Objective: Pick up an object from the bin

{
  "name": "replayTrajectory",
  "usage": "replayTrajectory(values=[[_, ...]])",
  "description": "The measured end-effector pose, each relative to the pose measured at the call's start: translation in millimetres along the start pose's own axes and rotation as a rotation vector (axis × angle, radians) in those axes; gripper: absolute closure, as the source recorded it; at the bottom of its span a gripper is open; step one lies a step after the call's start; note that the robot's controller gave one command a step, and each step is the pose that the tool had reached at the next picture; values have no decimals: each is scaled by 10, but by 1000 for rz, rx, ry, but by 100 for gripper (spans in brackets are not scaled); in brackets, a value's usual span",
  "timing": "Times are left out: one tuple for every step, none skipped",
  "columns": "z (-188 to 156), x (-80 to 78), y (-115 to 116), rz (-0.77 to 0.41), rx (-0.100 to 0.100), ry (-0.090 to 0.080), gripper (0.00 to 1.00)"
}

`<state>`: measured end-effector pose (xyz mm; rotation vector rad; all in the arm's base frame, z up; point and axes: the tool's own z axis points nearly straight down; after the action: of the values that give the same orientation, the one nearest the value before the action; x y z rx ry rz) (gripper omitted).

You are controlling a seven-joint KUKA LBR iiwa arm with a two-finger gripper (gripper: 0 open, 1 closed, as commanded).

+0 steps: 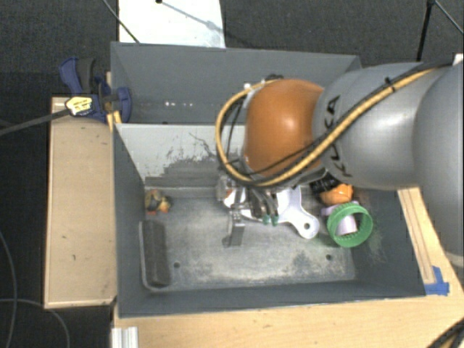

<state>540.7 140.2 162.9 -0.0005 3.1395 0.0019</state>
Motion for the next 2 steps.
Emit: replayTrajectory(values=[[77,-179,-430,7,-1,-2,0],[302,-337,-558,73,1,-2,0]])
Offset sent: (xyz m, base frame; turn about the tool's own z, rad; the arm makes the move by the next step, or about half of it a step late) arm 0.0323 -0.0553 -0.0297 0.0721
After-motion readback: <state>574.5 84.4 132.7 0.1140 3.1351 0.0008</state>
